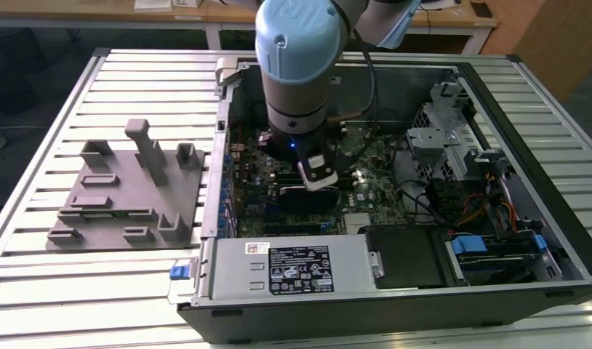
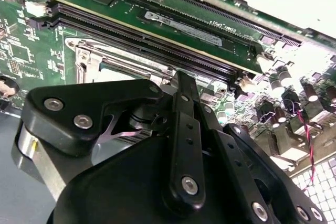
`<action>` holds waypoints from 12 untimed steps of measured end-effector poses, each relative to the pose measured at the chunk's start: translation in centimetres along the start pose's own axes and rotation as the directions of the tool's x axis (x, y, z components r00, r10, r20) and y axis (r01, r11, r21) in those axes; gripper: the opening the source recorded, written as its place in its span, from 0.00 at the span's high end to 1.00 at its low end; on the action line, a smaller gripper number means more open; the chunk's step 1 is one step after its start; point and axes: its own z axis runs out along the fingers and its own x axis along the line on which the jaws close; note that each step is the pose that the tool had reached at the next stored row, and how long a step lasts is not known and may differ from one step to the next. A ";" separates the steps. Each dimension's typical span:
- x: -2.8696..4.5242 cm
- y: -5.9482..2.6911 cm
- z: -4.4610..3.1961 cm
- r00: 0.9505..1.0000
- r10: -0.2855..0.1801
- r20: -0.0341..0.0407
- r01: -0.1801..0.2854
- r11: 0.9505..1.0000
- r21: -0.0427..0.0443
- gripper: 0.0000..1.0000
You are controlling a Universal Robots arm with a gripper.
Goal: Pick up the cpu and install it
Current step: 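Install the second cpu locking lever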
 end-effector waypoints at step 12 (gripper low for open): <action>0.44 -0.10 0.68 1.000 0.000 -0.001 0.000 1.000 -0.004 0.89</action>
